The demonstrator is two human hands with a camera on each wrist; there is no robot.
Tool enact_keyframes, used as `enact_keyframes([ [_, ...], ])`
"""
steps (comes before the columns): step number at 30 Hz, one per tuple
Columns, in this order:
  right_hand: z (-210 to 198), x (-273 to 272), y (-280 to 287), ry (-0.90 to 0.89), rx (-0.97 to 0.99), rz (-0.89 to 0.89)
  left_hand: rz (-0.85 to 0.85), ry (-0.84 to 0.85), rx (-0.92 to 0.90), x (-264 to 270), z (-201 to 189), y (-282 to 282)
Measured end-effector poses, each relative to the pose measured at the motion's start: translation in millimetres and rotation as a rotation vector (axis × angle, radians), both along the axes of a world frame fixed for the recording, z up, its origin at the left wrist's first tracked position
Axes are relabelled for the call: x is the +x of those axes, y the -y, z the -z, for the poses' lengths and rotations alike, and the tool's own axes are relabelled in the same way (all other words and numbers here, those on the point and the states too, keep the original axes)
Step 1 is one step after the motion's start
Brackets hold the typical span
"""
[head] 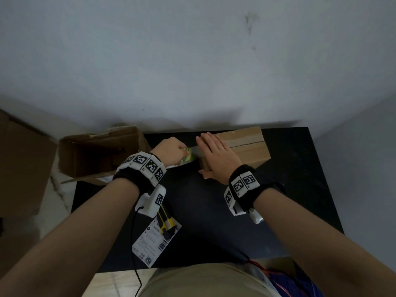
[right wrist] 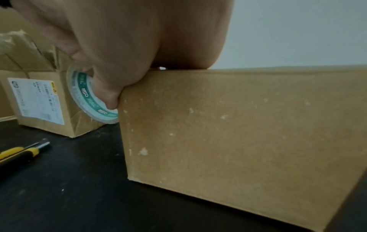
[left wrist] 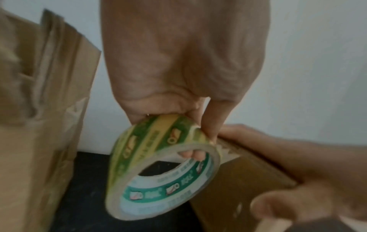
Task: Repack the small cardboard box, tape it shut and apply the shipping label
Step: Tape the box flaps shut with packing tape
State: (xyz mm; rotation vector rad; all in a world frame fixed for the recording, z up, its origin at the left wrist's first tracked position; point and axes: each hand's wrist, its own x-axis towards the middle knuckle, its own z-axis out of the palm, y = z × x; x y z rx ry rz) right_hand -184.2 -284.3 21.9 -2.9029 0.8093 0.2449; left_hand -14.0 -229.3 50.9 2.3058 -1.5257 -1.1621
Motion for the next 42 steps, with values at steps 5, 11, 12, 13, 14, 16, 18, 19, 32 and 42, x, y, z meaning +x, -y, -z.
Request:
enact_keyframes([
  [5,0.5,1.6,-0.8,0.000,-0.014,0.003,0.054,0.146,0.095,0.0,9.4,-1.1],
  [11,-2.0,5.0,1.2,0.068,0.059,0.092,-0.016,0.168,-0.085,0.1,8.4,-3.4],
  [12,-2.8,3.7,1.6,0.074,0.070,0.093,-0.015,0.163,-0.102,-0.6,8.4,-5.3],
  [13,-2.9,2.1,1.9,0.077,0.074,0.088,-0.019,0.146,-0.108,-1.0,9.1,-7.1],
  [14,-2.3,-0.4,2.2,0.079,0.074,0.082,-0.027,0.114,-0.111,-1.4,9.7,-9.1],
  [16,-0.3,-6.6,3.3,0.094,0.080,0.070,-0.043,0.051,-0.111,-2.8,10.7,-12.4],
  [18,1.1,-11.9,6.3,0.108,0.093,0.054,-0.031,0.026,-0.112,-3.7,9.8,-14.2],
  [19,1.2,-13.8,7.9,0.107,0.094,0.040,-0.029,0.022,-0.106,-4.5,8.9,-14.9],
  [32,-3.9,-21.0,7.2,0.140,0.109,0.019,-0.199,0.082,-0.065,-29.1,24.7,-23.0],
  [42,-37.4,-15.8,-15.9,0.088,0.021,0.059,-0.053,0.271,-0.139,-35.2,3.8,-43.2],
])
